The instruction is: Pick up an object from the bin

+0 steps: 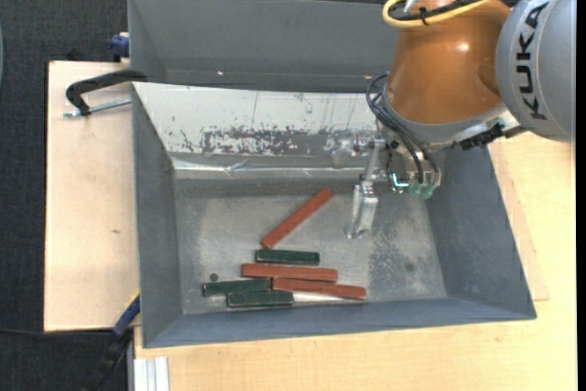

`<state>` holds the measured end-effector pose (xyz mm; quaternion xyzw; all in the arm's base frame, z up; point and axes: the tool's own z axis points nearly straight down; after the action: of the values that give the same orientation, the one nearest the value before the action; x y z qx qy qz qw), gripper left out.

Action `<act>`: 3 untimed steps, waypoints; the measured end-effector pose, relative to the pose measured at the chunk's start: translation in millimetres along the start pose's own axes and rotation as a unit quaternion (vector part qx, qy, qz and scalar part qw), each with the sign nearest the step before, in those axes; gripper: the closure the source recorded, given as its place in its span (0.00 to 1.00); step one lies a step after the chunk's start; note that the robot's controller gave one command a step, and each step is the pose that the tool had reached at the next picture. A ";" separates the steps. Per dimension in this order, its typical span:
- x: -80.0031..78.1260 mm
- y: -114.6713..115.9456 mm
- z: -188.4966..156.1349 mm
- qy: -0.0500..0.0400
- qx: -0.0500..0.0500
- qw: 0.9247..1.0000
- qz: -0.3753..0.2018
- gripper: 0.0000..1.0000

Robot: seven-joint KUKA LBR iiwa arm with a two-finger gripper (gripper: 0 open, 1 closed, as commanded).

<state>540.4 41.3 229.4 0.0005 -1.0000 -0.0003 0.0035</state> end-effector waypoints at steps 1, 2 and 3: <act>-1.5 -0.2 -3.9 -0.004 0.000 1.000 0.001 0.00; -8.9 16.7 44.6 -0.007 0.000 1.000 -0.019 0.00; 6.7 58.7 114.2 -0.005 -0.001 1.000 0.011 0.00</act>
Offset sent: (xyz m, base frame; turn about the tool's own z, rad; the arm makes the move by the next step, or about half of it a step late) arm 0.0123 0.0369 -0.1084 -0.0845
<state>532.8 100.1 115.3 -0.0107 -0.9999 -0.0008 -0.0017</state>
